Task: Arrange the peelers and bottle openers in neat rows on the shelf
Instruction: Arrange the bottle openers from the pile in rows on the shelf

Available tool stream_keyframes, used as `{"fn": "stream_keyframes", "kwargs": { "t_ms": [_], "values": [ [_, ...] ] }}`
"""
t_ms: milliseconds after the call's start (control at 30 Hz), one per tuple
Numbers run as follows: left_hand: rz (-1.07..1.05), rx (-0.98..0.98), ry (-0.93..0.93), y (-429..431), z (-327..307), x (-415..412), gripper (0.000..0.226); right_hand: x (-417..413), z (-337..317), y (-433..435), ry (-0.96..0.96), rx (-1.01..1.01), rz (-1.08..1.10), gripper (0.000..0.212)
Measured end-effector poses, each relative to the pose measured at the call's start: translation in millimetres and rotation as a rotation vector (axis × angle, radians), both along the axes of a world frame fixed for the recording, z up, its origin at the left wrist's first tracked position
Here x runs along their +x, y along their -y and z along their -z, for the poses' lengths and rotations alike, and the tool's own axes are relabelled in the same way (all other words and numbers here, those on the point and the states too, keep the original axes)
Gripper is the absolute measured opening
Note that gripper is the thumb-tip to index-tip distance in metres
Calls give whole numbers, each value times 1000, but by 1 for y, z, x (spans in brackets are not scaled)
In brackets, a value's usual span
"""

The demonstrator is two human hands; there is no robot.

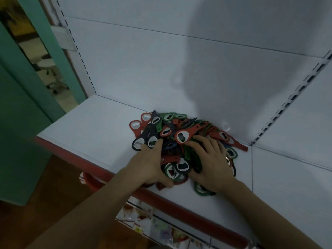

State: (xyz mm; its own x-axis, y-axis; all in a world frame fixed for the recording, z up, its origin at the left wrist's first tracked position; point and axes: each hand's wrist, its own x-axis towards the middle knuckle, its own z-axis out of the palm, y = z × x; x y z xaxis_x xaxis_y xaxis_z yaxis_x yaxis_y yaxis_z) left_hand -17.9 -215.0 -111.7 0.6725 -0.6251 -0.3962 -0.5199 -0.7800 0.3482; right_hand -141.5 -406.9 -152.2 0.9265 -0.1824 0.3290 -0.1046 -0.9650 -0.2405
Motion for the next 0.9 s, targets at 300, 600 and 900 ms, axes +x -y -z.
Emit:
{"fn": "stream_keyframes", "kwargs": {
  "t_ms": [300, 600, 900],
  "values": [
    [-172, -562, -244, -12, 14, 17, 95, 19, -3, -28, -2, 54, 132, 81],
    [-393, -822, -473, -1, 23, 19, 70, 20, -5, -28, -71, 37, 119, 76],
    [-494, -904, -545, 1, 23, 29, 51, 16, -8, -25, -60, 59, 121, 67]
  ]
}}
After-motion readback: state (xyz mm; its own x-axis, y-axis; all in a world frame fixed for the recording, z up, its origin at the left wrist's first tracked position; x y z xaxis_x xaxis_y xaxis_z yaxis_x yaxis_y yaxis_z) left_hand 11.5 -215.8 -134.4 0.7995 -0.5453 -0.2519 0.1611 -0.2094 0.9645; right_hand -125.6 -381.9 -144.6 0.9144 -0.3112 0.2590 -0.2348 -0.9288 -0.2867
